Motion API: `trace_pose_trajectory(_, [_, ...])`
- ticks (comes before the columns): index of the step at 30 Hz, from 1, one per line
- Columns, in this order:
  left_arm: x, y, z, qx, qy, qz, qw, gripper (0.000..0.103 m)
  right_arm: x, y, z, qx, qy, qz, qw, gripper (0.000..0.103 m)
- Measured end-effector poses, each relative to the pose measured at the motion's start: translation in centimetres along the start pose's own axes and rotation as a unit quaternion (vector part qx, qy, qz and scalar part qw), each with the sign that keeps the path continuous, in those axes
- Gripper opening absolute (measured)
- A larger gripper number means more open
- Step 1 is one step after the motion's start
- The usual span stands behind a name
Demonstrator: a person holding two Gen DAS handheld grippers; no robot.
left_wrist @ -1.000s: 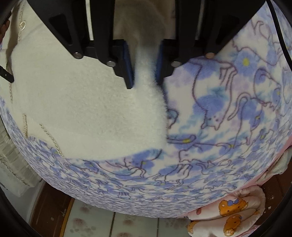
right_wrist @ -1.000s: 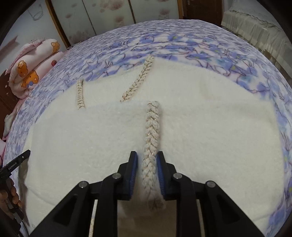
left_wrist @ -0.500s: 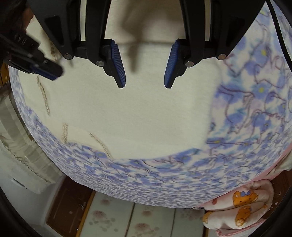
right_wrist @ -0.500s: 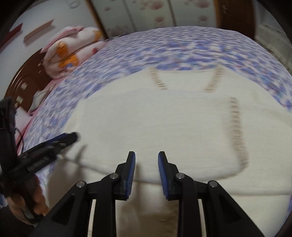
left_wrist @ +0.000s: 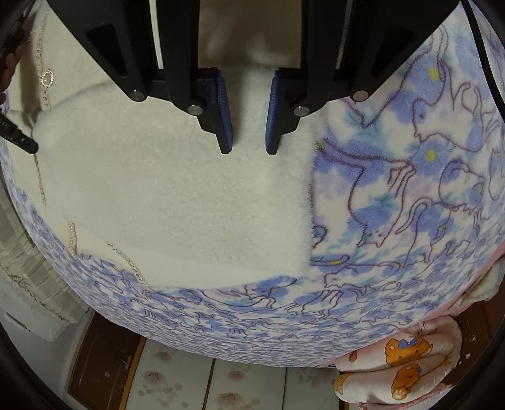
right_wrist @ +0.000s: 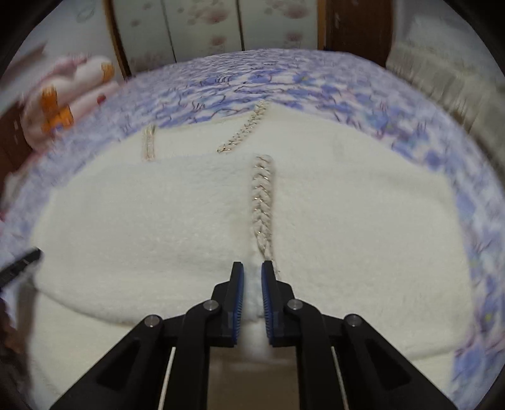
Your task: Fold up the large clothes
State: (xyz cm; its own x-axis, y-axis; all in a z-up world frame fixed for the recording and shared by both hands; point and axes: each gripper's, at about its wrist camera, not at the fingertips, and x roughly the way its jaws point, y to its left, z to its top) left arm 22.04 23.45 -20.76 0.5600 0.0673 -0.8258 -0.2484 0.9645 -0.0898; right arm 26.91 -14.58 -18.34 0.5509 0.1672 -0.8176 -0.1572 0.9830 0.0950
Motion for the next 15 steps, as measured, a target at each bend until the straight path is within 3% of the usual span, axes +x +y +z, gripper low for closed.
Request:
trace_pose_trajectory(3, [-0.1, -0.7, 0.0, 0.004, 0.002, 0.017, 0.9998, 0.022, -0.6, 0.6, -0.1, -0.012, 0.001, -0.021, 1.000, 0.009])
trace_pose_trajectory(7, [-0.2, -0.9, 0.2, -0.009, 0.010, 0.011, 0.9999, 0.032, -0.8, 2.3, -0.3, -0.029, 0.001, -0.044, 0.999, 0.013])
trace_pose_trajectory(15, [-1.9, -1.5, 0.2, -0.001, 0.019, -0.006, 0.9998, 0.056, -2.3, 2.0, -0.5, 0.006, 0.013, -0.021, 1.000, 0.013])
